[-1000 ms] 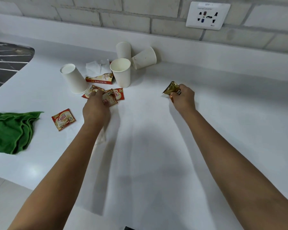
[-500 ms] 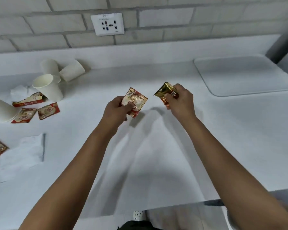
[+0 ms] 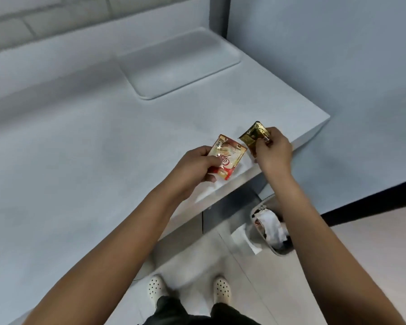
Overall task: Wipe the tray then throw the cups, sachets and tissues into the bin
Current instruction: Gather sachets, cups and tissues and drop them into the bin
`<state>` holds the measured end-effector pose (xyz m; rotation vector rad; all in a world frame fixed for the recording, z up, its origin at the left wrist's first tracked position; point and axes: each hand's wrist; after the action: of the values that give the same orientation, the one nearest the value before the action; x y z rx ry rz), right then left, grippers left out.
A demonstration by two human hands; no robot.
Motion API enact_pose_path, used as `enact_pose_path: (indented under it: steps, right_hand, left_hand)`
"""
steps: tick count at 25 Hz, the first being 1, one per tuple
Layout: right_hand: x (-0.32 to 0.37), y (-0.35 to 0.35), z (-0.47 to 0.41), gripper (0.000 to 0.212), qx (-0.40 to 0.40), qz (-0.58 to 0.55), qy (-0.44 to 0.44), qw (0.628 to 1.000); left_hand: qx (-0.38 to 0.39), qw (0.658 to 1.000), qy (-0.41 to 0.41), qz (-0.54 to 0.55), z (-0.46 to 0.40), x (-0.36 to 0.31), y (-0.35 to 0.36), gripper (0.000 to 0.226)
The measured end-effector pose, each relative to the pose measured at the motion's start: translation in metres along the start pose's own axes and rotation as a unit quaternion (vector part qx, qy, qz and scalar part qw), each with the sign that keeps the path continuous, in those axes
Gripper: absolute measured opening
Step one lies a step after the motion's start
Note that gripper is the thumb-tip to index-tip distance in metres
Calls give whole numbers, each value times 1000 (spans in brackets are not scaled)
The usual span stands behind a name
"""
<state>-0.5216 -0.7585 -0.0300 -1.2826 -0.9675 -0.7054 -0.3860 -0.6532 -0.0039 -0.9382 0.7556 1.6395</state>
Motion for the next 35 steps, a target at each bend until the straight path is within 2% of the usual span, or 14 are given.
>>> enact_pose_path:
  steps: [3, 6, 9, 11, 14, 17, 20, 22, 24, 27, 29, 32, 35]
  right_hand:
    - [-69, -49, 1, 29, -34, 1, 88, 996]
    - [-131, -79, 17, 29, -53, 17, 180, 982]
    - [-182, -95, 35, 29, -54, 4, 277, 959]
    - [-208, -96, 40, 32, -51, -10, 304, 951]
    - [-246, -89, 41, 45, -1, 16, 344, 939]
    - [-283, -84, 54, 49, 63, 62, 421, 903]
    - [-286, -86, 66, 39, 74, 61, 433, 896]
    - [-278, -88, 65, 36, 66, 58, 423, 902]
    - [-253, -93, 54, 32, 31, 44, 375, 925]
    - [-191, -97, 24, 28, -59, -35, 263, 962]
    - [-137, -96, 3, 27, -76, -83, 157, 981]
    - [-56, -83, -17, 25, -48, -125, 27, 991]
    - [5, -45, -11, 24, 48, -130, -29, 990]
  left_hand:
    - [55, 997, -34, -49, -29, 11, 72, 20]
    - [96, 981, -70, -150, -53, 38, 123, 24]
    - [95, 964, -85, -235, -77, 71, 156, 23]
    - [104, 957, -109, -246, -90, 85, 171, 29]
    - [148, 935, -166, -277, -98, 95, 181, 49]
    - [183, 905, -177, -340, -98, 103, 180, 43]
    - [184, 908, -166, -337, -94, 107, 173, 31]
    - [185, 916, -150, -324, -89, 100, 172, 29]
    - [189, 927, -120, -302, -81, 82, 172, 33]
    - [188, 948, -56, -252, -63, 42, 165, 33]
    - [161, 957, 0, -240, -45, 11, 148, 34]
    - [73, 974, 58, -206, -17, -24, 108, 30]
    - [-34, 983, 86, -156, 18, -37, 51, 26]
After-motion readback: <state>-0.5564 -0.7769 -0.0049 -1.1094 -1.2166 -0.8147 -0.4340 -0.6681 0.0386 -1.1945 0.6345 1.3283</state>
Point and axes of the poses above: each hand's wrist, its own z-axis away from the middle knuckle, its own y-axis out of the palm, x = y × z, and after that the axes turned 5 degrees about x, right-handed
